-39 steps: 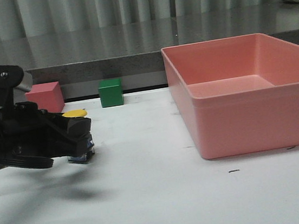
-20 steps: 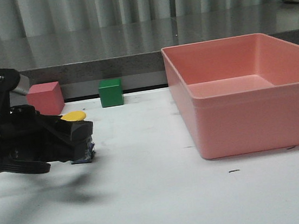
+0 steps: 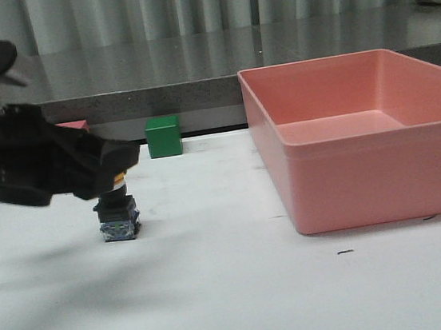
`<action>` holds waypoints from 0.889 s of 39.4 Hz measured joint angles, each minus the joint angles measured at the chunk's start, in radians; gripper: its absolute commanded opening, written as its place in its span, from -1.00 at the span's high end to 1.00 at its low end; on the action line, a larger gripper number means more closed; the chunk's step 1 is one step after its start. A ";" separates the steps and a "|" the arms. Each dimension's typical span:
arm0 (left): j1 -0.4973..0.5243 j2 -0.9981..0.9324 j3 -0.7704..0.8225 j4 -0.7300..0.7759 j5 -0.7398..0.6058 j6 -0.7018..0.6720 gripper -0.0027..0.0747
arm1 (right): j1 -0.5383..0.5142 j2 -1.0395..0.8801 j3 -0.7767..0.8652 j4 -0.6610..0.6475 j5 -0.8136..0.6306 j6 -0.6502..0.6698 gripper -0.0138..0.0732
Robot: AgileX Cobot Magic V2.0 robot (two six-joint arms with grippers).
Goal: Place and stand button with both arms
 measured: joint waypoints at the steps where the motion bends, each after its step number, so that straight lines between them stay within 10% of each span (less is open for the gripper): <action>1: -0.002 -0.030 -0.002 0.002 0.029 -0.013 -0.37 | 0.000 0.000 0.000 0.000 0.000 0.000 0.84; 35: -0.142 -1.005 -0.007 -0.071 0.955 -0.093 0.91 | 0.000 0.000 0.000 0.000 0.000 0.000 0.84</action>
